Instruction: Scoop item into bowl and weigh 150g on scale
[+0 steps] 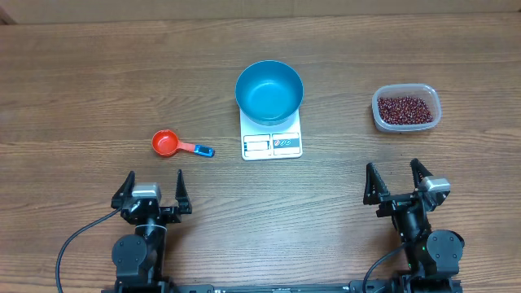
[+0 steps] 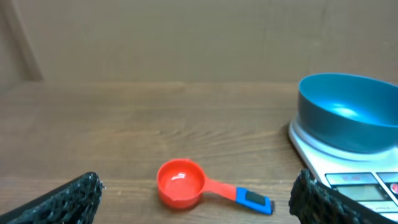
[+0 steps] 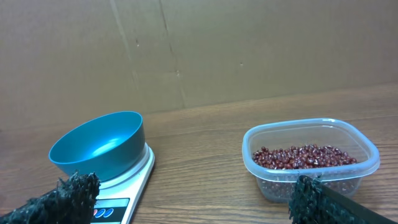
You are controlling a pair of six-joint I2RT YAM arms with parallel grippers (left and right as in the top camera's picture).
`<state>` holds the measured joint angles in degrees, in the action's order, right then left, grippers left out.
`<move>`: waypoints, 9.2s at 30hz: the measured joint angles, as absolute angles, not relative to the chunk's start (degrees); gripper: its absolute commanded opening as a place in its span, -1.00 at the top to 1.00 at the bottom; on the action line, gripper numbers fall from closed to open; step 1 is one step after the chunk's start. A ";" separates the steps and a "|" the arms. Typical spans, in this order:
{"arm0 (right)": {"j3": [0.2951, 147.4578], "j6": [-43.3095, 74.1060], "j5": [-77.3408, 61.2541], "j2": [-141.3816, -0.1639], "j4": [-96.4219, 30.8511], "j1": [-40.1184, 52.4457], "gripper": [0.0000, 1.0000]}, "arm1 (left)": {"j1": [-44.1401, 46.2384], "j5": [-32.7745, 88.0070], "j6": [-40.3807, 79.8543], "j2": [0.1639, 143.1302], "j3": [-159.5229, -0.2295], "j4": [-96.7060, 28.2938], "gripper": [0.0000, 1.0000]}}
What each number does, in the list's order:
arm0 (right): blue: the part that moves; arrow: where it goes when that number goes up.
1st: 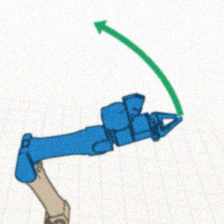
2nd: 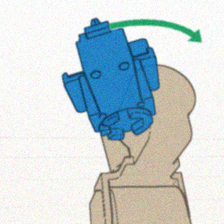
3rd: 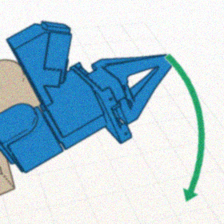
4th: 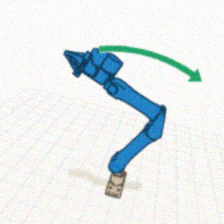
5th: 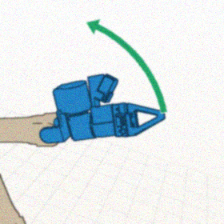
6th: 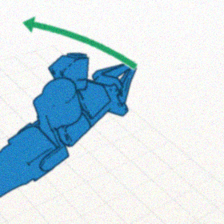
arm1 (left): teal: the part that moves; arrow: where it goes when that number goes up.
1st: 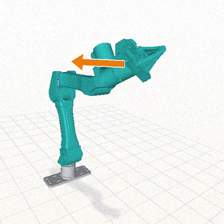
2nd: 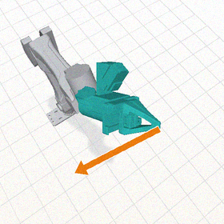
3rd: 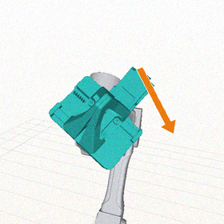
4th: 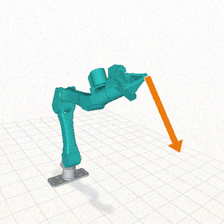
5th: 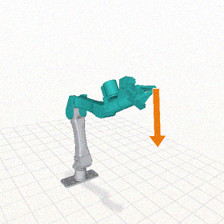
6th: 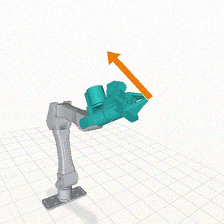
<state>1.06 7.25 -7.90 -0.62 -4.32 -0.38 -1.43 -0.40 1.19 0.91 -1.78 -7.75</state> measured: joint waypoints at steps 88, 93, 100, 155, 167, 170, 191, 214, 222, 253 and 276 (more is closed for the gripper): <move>1.06 7.25 -7.90 -0.62 -4.29 -0.38 -1.00 | -1.32 -11.20 62.61 84.95 -49.65 -29.71 -0.33; 1.06 7.22 -7.88 -0.62 -4.29 -0.38 -1.00 | -1.32 -11.31 64.20 90.83 -49.67 -23.97 -0.16; 1.06 7.22 -7.90 -0.62 -4.32 -0.38 -1.00 | -1.32 -10.96 65.01 96.66 -49.67 -19.00 0.30; 1.06 7.20 -7.90 -0.62 -4.29 -0.38 -1.00 | -2.02 7.11 51.07 66.52 -49.67 -42.41 0.91; 1.06 10.24 -12.21 -0.62 -1.74 -0.38 -1.00 | -2.02 11.07 52.36 66.52 -49.67 -43.55 0.92; 1.06 13.93 -18.44 -0.62 -2.04 -0.38 -1.00 | -2.02 12.03 52.36 66.52 -49.67 -43.55 0.92; 1.96 36.25 -43.05 -0.64 -6.37 -0.38 -1.00 | -2.02 16.14 53.91 66.52 -49.67 -48.21 0.92; 30.83 31.44 -42.87 -30.89 -27.16 -0.38 -1.00 | -2.02 16.34 55.11 66.52 -49.69 -49.69 0.92; 31.20 30.85 -51.31 -37.47 -24.84 -0.38 -1.00 | -2.02 16.36 58.63 66.52 -49.69 -53.30 0.92; 31.46 48.82 -36.42 -67.61 6.13 35.18 -0.68 | 12.60 10.22 94.17 66.52 -49.69 -54.65 0.91; 31.51 54.43 -25.23 -68.97 10.15 42.48 -0.25 | 20.16 10.87 96.05 74.54 -49.71 -47.97 0.92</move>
